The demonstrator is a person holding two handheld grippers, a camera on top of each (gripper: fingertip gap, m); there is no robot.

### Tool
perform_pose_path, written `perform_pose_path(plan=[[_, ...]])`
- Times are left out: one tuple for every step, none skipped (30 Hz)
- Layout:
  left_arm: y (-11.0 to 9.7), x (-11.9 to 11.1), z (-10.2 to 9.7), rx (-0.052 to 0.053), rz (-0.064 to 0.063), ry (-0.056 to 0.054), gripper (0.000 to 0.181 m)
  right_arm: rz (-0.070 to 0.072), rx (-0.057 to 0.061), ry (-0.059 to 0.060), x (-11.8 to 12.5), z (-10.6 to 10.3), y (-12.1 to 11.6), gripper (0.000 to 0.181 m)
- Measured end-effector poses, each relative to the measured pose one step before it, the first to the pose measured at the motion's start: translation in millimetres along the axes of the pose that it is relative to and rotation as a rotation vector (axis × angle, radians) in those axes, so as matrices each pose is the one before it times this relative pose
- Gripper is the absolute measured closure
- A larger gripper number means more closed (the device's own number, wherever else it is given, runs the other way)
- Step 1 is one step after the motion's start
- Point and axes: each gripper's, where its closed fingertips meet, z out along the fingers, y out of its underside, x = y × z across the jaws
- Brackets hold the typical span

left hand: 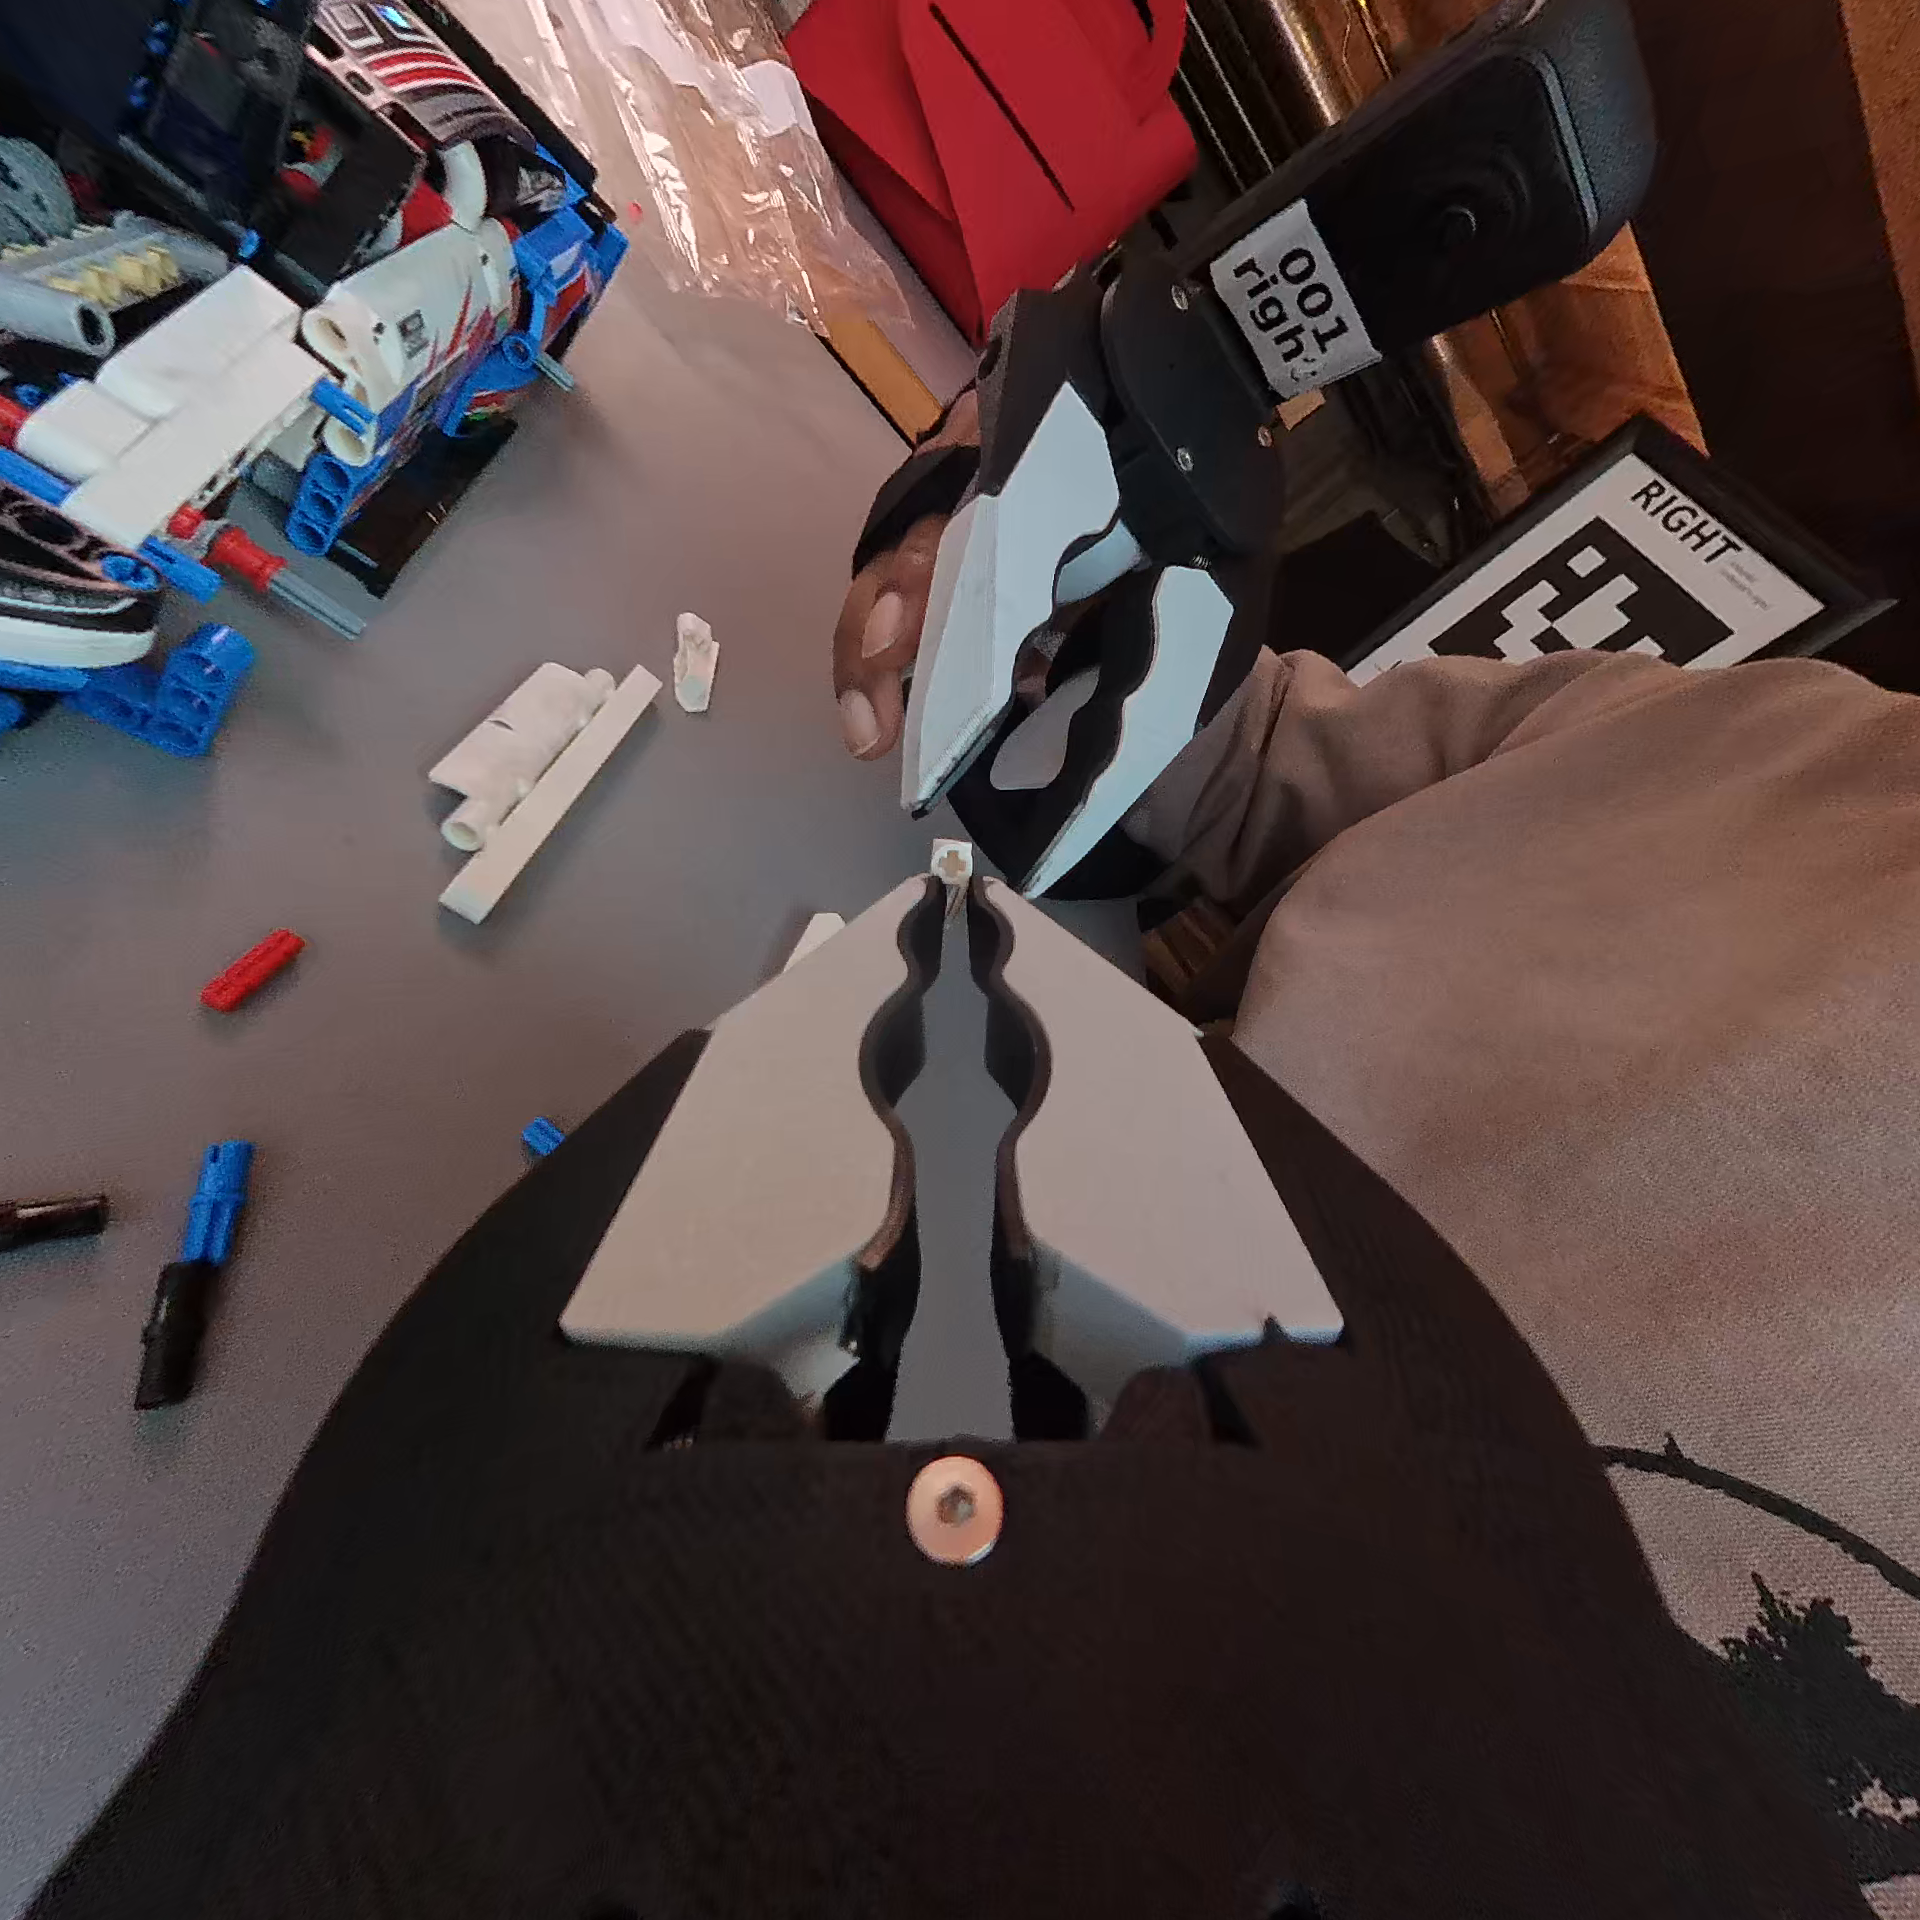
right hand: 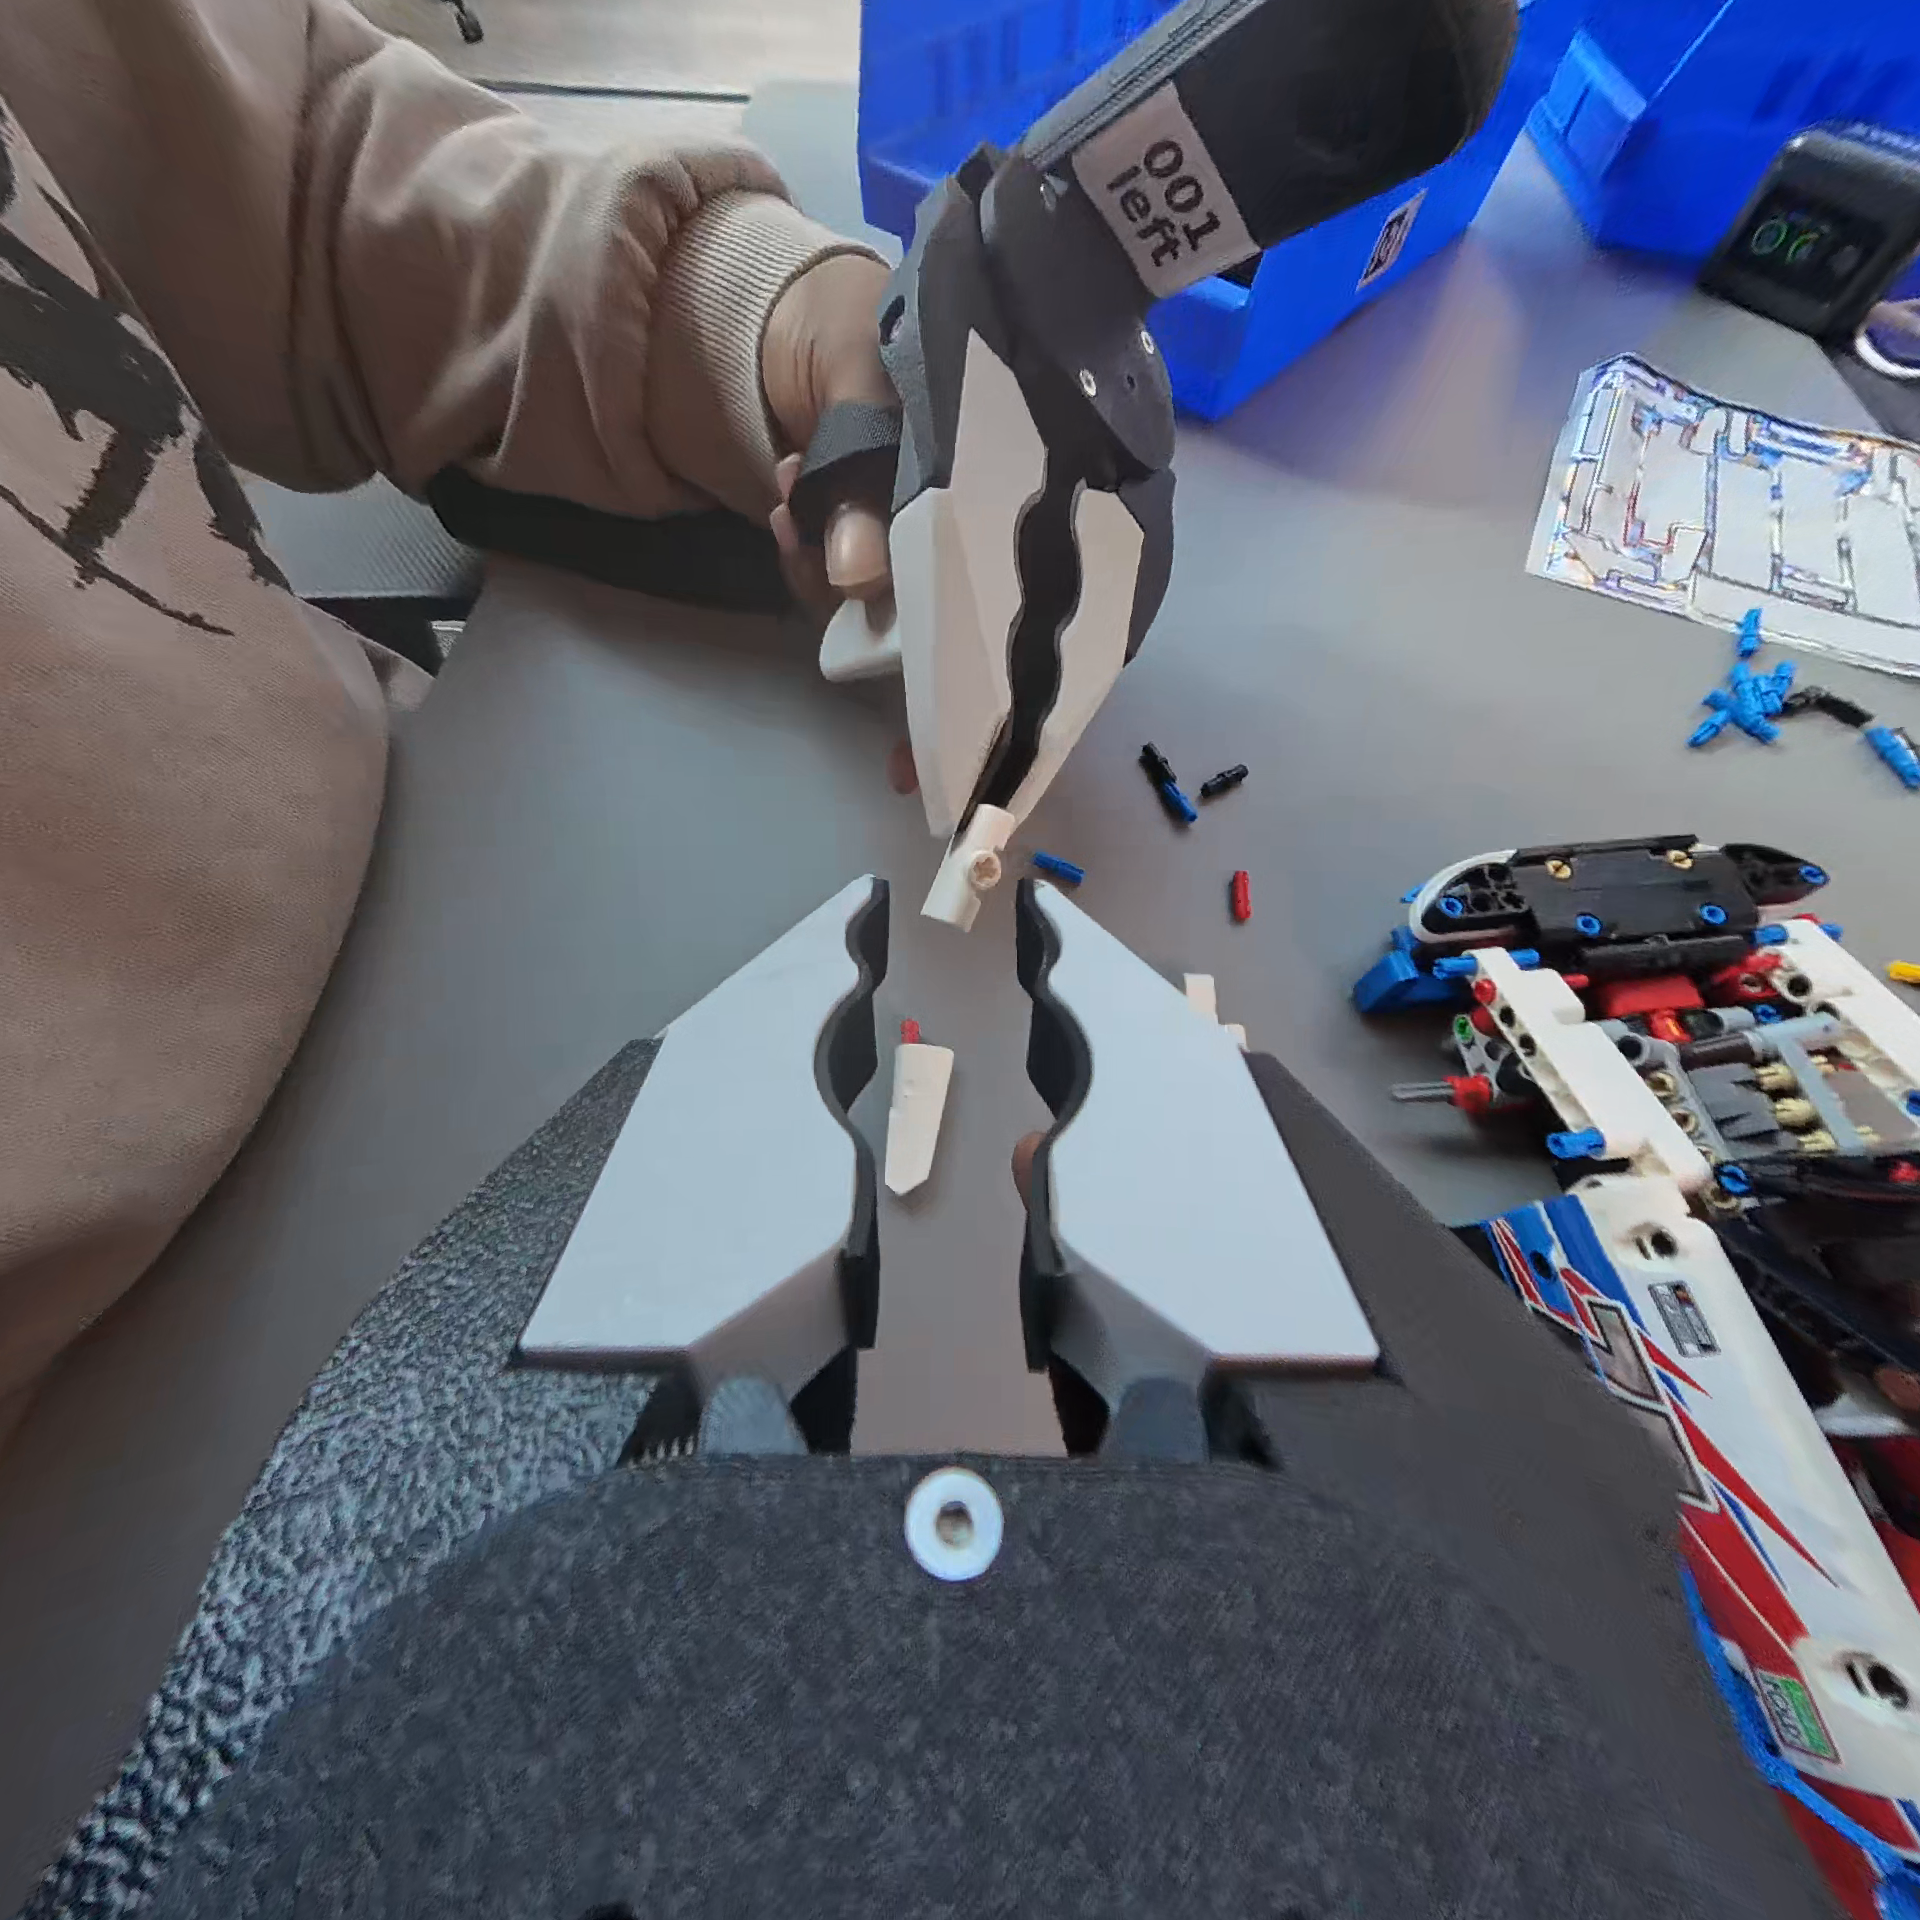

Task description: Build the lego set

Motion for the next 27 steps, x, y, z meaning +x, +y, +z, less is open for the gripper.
perform_pose_path(plan=[[1.93,2.11,1.6,-0.012,0.0133,0.0065,0.179,-0.0144,-0.0046,0.0027,-1.87,1.55,1.59,0.163],[0.81,2.39,1.29,-0.0044,0.0066,0.0096,0.179,-0.0137,-0.0072,0.0037,-1.88,1.73,2.14,0.17],[-0.37,1.52,0.66,0.0038,0.0022,0.0072,0.179,-0.0097,0.006,0.0138,-0.07,1.19,0.28,0.17],[-0.48,-0.74,-0.11,0.005,0.0016,-0.0043,0.179,-0.0004,0.0073,0.019,1.62,0.13,0.36,0.17],[-1.94,-1.71,-0.79,0.0145,-0.0028,-0.0076,0.179,0.0166,0.0123,0.0224,3.45,-0.4,-0.58,0.171],[-4.15,-1.5,-0.85,0.028,-0.0079,-0.0053,0.179,0.0345,0.018,0.0229,4.44,-0.74,-1.31,0.173],[-5.61,-1.01,-1.31,0.0382,-0.0084,-0.0011,0.179,0.0429,0.0295,0.0221,4.88,-1.0,-3.07,0.174],[-6.35,-0.59,-1.58,0.0416,-0.0088,0.0028,0.178,0.0444,0.0443,0.0163,3.84,-1.23,-5.12,0.174],[-5.97,0.22,-1.86,0.039,-0.0079,0.0075,0.177,0.0456,0.0533,0.021,3.98,-1.42,-6.23,0.175],[-4.12,0.08,-1.73,0.0266,-0.0049,0.0047,0.175,0.0465,0.0522,0.0224,4.16,-1.51,-6.18,0.175],[-2.32,-0.37,-1.07,0.0152,0.0005,-0.001,0.173,0.0402,0.0475,0.0114,2.49,-1.51,-5.89,0.175],[-2.0,1.1,-0.44,0.0151,0.0082,0.0033,0.173,0.0332,0.0523,0.0084,1.83,-1.52,-6.86,0.175],[-2.81,2.33,0.1,0.0199,0.0108,0.006,0.174,0.0302,0.0488,0.0084,1.43,-1.06,-6.54,0.175],[-3.18,3.06,0.3,0.0227,0.0105,0.0085,0.174,0.0254,0.0307,0.0022,0.15,-0.03,-3.92,0.175],[-2.94,2.58,0.43,0.0201,0.0067,0.0069,0.175,0.0147,0.0146,0.0045,-0.1,0.91,-1.28,0.175],[-2.19,1.43,0.28,0.016,0.003,0.0025,0.176,0.0007,0.0051,0.0068,-0.4,1.37,0.51,0.175],[-1.58,1.34,0.03,0.0114,0.0013,0.0044,0.177,-0.0075,0.0034,0.0053,-0.94,1.59,1.13,0.175],[-1.0,0.56,-0.36,0.0068,0.0001,0.0014,0.178,-0.0069,0.0083,0.0015,-1.47,1.28,0.36,0.175],[-0.88,-0.37,-1.09,0.0056,0.0039,-0.0026,0.181,-0.0031,0.0092,0.0036,-0.38,0.5,-0.33,0.175],[-0.14,-0.27,-0.95,-0.001,0.0045,-0.0017,0.181,0.0015,-0.0024,-0.0036,-0.62,0.5,0.8,0.175],[0.89,0.02,-0.48,-0.0098,0.0039,-0.0013,0.181,-0.0001,-0.0105,-0.0067,-0.19,0.27,1.64,0.175],[1.11,-0.6,-0.29,-0.0134,0.005,-0.0059,0.181,-0.0077,-0.0174,-0.01,-0.31,-0.15,2.42,0.175],[0.39,0.17,-0.38,-0.0101,0.0083,-0.0023,0.181,-0.0157,-0.0192,-0.0099,-0.62,-0.44,2.75,0.175],[-0.74,1.27,-0.55,-0.0023,0.0071,0.0037,0.181,-0.023,-0.0293,-0.0154,-2.33,0.0,4.36,0.175],[-0.35,1.79,-0.72,-0.007,0.0034,0.0067,0.181,-0.0264,-0.032,-0.0128,-2.69,0.45,5.11,0.175],[1.25,-0.34,-0.58,-0.0165,0.0062,-0.0056,0.181,-0.0233,-0.0149,0.0113,0.15,0.22,2.56,0.176],[2.34,-2.11,-0.63,-0.0199,0.0117,-0.0182,0.181,-0.0188,-0.0003,0.0142,0.9,0.11,0.67,0.176]])
